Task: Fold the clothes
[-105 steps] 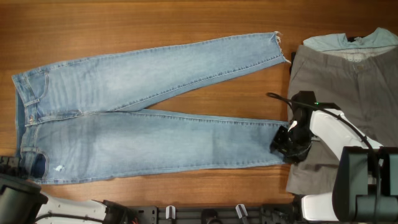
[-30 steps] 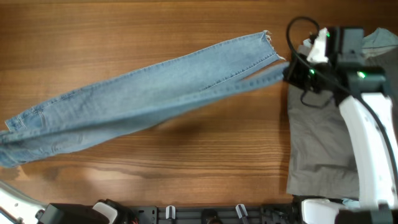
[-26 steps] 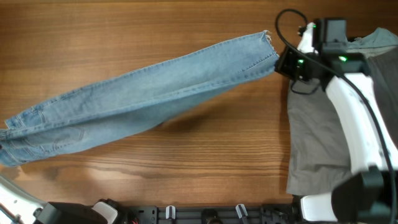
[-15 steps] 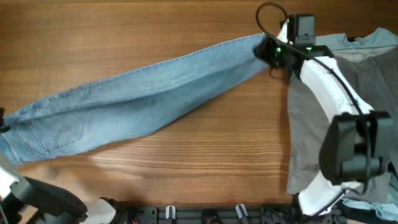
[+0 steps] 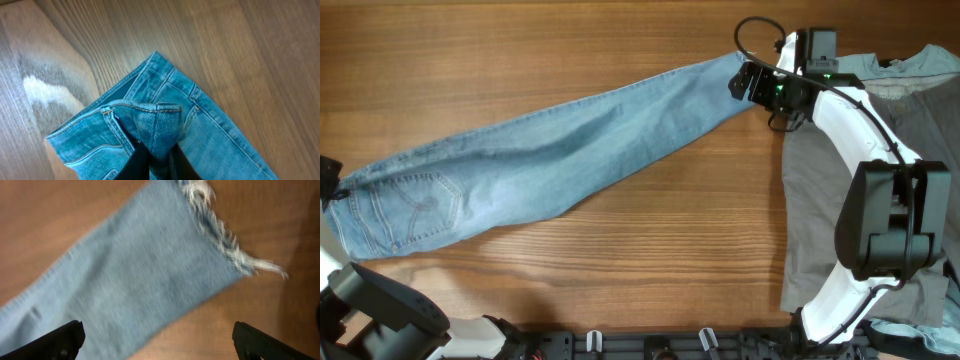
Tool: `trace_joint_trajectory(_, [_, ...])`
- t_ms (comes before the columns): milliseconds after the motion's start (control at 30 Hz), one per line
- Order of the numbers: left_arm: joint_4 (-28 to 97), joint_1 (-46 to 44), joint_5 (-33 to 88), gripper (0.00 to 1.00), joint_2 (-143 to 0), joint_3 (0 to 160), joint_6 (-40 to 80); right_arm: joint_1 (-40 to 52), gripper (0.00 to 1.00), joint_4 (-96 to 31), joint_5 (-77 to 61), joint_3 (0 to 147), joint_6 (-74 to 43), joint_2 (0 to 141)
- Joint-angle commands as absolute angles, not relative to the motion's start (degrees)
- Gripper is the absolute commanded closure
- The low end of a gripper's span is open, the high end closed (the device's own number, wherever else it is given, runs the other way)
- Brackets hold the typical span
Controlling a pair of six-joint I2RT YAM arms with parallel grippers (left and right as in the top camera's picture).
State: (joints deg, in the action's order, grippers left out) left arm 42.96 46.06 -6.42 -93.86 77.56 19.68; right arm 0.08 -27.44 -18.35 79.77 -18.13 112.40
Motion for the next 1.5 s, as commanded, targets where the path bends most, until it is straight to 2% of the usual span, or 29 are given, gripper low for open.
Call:
trace_joint_trajectory(0, [40.62, 46.02, -9.43, 0.49, -94.52, 78.98, 19.97, 0.51, 0.01, -31.0, -17.82, 80.25, -15.11, 112.95])
trace_joint_trajectory(33, [40.47, 46.02, -10.15, 0.21, -94.96, 78.98, 19.94, 0.51, 0.0, -32.12, -17.8, 80.25, -14.98, 112.95])
trace_joint_trajectory(67, [40.73, 46.06, -11.27, 0.0, -95.44, 78.98, 19.75, 0.51, 0.0, -32.69, -17.78, 80.25, -14.92, 112.95])
trace_joint_trajectory(233, [43.05, 46.22, -11.2, 0.0, -95.53, 79.0, 19.75, 0.51, 0.0, -34.87, -17.82, 80.25, -14.94, 112.95])
trace_joint_trajectory(333, [45.36, 46.22, -2.81, 0.0, -95.53, 78.98, 19.55, 0.51, 0.0, -35.16, -17.8, 80.25, -14.33, 112.95])
trace_joint_trajectory(367, [45.76, 46.22, 7.53, 0.03, -95.55, 78.98, 15.68, 0.49, 0.0, -34.54, -17.78, 80.25, -13.58, 112.95])
trace_joint_trajectory(400, [46.15, 45.95, 14.26, 0.24, -95.61, 78.89, 13.21, 0.51, 0.0, -33.87, -17.15, 80.25, -13.61, 112.95])
trace_joint_trajectory(467, [47.09, 45.06, 20.03, 0.64, -95.61, 78.19, 10.2, 0.51, 0.0, -32.25, -15.73, 80.25, -13.65, 113.06])
trace_joint_trajectory(500, [48.21, 43.9, 20.01, 0.92, -95.61, 77.08, 9.21, 0.51, 0.0, -30.39, -14.09, 80.25, -13.63, 113.43])
trace_joint_trajectory(533, [48.66, 43.07, 19.84, 0.96, -95.7, 76.12, 9.15, 0.51, 0.0, -28.21, -12.51, 80.25, -13.61, 113.93])
trace_joint_trajectory(667, [47.97, 40.29, 18.79, 0.96, -95.74, 68.79, 9.1, 0.45, 0.0, -20.01, -9.82, 80.25, -10.33, 117.14])
trace_joint_trajectory(700, [47.7, 39.99, 17.12, 0.92, -95.74, 66.65, 9.1, 0.45, 0.01, -18.24, -9.87, 80.25, -10.22, 118.24])
trace_joint_trajectory(733, [47.35, 39.94, 15.53, 0.78, -95.74, 65.01, 9.13, 0.45, 0.01, -16.78, -10.11, 80.25, -10.24, 119.33])
trace_joint_trajectory(767, [46.94, 39.97, 14.61, 0.74, -95.74, 63.33, 9.15, 0.45, 0.0, -15.49, -10.63, 80.25, -10.28, 120.57])
trace_joint_trajectory(900, [46.22, 40.07, 14.48, 0.75, -95.74, 60.38, 9.19, 0.45, 0.02, -13.52, -10.87, 80.25, -8.97, 124.6])
trace_joint_trajectory(967, [46.0, 40.07, 14.48, 0.75, -95.74, 60.31, 9.19, 0.45, 0.08, -13.34, -11.07, 80.25, -9.02, 126.21])
trace_joint_trajectory(1067, [45.82, 40.07, 14.5, 0.76, -95.74, 60.31, 9.21, 0.45, 0.28, -13.15, -16.29, 80.25, -8.99, 127.39])
trace_joint_trajectory(1167, [45.84, 40.05, 14.5, 0.76, -95.74, 60.31, 9.21, 0.45, 0.69, -14.37, -27.51, 80.25, -6.83, 126.93])
trace_joint_trajectory(1200, [45.87, 40.07, 14.5, 0.76, -95.74, 60.31, 9.21, 0.45, 0.79, -14.5, -27.53, 80.25, -6.92, 126.74])
trace_joint_trajectory(1233, [45.91, 40.05, 14.52, 0.77, -95.74, 60.31, 9.21, 0.45, 0.95, -14.52, -27.46, 80.27, -7.38, 126.15])
trace_joint_trajectory(1367, [46.68, 40.07, 14.74, 0.79, -95.57, 60.51, 9.19, -1.17, 0.96, -14.41, -26.52, 80.99, -8.1, 120.05])
trace_joint_trajectory(1433, [48.07, 40.07, 14.79, 0.7, -95.31, 62.15, 9.19, -3.14, 0.96, -14.83, -25.1, 82.0, -9.32, 116.2])
trace_joint_trajectory(1467, [50.0, 40.07, 15.03, 0.62, -94.96, 64.29, 9.19, -5.19, 0.96, -15.84, -23.79, 83.42, -10.63, 113.25])
